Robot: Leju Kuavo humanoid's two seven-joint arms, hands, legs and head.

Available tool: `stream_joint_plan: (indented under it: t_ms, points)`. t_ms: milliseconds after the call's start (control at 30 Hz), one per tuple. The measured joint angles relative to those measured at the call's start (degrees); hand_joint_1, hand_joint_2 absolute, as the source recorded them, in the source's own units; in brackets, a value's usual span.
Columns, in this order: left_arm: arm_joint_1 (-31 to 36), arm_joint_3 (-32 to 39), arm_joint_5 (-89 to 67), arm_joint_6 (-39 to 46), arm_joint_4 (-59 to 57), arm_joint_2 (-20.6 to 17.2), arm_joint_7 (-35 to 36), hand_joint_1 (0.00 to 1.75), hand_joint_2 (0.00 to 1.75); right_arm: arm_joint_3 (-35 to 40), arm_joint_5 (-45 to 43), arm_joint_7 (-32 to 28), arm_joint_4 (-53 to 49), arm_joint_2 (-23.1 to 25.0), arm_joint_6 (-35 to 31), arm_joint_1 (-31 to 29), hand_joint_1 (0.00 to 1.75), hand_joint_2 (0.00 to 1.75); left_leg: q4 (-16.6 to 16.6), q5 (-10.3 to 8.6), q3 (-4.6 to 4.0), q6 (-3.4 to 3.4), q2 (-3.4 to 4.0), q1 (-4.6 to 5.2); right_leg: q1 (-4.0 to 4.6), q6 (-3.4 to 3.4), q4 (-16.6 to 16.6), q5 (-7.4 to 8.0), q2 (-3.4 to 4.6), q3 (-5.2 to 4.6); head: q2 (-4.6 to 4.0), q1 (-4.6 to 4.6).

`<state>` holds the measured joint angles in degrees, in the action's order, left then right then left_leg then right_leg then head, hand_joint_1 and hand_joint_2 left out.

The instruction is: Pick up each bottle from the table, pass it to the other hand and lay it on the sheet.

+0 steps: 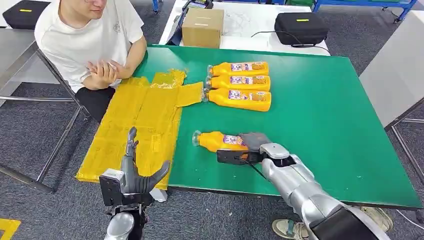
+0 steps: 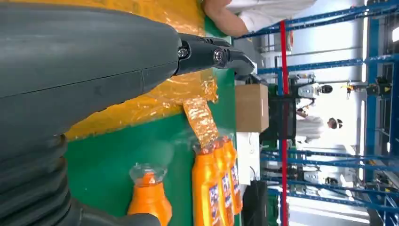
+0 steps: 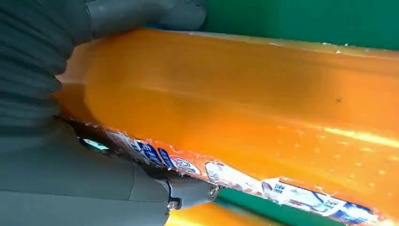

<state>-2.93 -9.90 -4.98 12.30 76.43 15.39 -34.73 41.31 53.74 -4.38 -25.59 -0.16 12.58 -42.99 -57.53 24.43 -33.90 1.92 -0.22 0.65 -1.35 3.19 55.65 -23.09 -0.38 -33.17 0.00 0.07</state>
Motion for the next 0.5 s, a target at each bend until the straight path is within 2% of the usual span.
stream_joint_plan:
  t_ms: [67, 200, 267, 333, 400, 500]
  points:
    - [-0.04, 0.02, 0.44, -0.02, -0.48, 0.00, -0.85, 0.00, 1.75, -0.59, -4.39, -2.76, 0.13, -1.03, 1.80, 0.13, 1.75, 1.75, 0.00, 0.01, 0.09, 0.00, -0.01, 0.00, 0.00, 0.00, -0.05, 0.00, -0.01, 0.09, 0.00, 0.02]
    - [-0.24, 0.15, 1.29, 0.57, -0.94, -0.02, -1.86, 0.00, 1.75, -2.42, -13.00, -8.83, -0.04, -2.47, 0.41, 1.12, 1.75, 1.75, 0.02, 0.08, 0.38, -0.01, 0.00, -0.03, 0.03, -0.03, -0.13, -0.06, 0.00, 0.17, 0.00, 0.04]
    - [-0.65, 0.17, 1.64, 0.88, -0.94, -0.04, -1.88, 0.00, 1.75, -4.35, -20.25, -13.67, -1.58, -3.17, 0.10, 3.17, 1.75, 1.75, 0.05, 0.35, 0.71, -0.08, 0.01, -0.08, 0.08, -0.10, -0.18, -0.20, 0.02, 0.12, 0.00, 0.04]
    - [-0.88, -0.15, 3.73, -0.36, -0.94, -0.04, -1.42, 0.00, 1.75, -7.27, -30.98, -19.00, -6.54, -3.58, 0.04, 8.27, 1.75, 1.75, 0.06, 0.52, 0.92, -0.17, 0.11, -0.17, 0.18, -0.14, -0.24, -0.22, 0.15, 0.70, 0.00, 0.04]
    - [-1.04, -0.53, 8.14, -4.07, -0.94, -0.07, 0.09, 0.00, 1.75, -9.77, -37.00, -21.46, -13.26, -3.39, -1.63, 14.41, 1.75, 1.75, 0.04, 0.48, 0.88, -0.18, 0.07, -0.18, 0.19, -0.15, -0.23, -0.16, 0.14, 0.91, 0.00, 0.00]
    - [-1.97, -0.66, 23.97, -16.58, -0.68, -0.07, 4.23, 0.00, 1.75, -13.25, -41.83, -23.49, -24.21, -2.07, -4.06, 23.42, 1.75, 1.75, 0.05, 0.45, 0.67, -0.21, 0.04, -0.27, 0.29, -0.17, -0.20, -0.17, 0.13, 0.76, 0.00, 0.00]
